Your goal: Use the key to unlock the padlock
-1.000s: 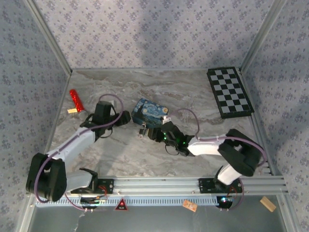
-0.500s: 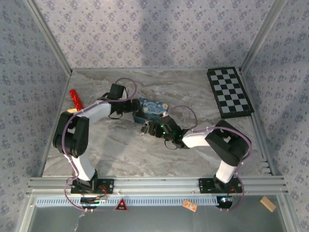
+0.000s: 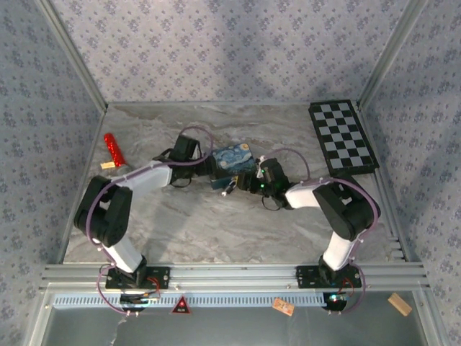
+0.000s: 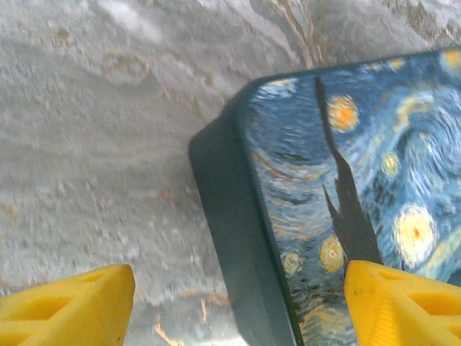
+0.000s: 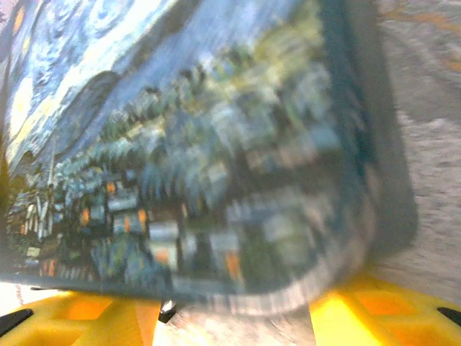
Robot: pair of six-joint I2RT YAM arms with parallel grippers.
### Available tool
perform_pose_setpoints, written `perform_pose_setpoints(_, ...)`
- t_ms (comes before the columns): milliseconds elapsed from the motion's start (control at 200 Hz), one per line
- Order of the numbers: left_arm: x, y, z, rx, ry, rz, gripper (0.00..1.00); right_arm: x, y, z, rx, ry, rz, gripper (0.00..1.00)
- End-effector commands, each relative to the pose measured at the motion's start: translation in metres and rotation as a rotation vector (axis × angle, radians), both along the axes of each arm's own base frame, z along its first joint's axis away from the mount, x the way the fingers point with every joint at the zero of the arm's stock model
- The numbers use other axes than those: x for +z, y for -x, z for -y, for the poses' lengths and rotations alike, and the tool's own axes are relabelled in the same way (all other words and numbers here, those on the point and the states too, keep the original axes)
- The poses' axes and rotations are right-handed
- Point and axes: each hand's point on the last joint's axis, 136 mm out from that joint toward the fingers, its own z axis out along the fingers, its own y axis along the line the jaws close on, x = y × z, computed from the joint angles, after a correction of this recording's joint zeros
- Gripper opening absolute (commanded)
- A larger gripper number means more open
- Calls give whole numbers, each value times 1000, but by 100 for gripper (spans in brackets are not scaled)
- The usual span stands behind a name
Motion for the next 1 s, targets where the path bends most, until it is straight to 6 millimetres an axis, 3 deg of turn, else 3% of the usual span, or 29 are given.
perform_pose_setpoints(0,-10,23,-1,27,-16,-40,76,3,10,11,47,44,40,58)
perform_pose_setpoints(150,-4,23,-4,47,-14,-13,76,4,25,3,107,-17,59,58)
perform_pose_setpoints(325,-3,17,-11,65,-37,-10,77,-5,32,-3,56,-122,28,58)
perform_pose_setpoints(525,-4,12,-13,94,-20,-11,77,-12,35,-24,50,-164,28,57)
perform_pose_setpoints(720,-9,11,-19,143,-5,-21,75,-20,36,-13,-16,-166,28,43)
perform_pose_setpoints(870,-11,10,-19,151,-2,-21,75,-15,38,-27,86,-193,51,37)
perform_pose_setpoints(994,-11,9,-20,155,3,-24,75,-18,37,-22,98,-205,60,32)
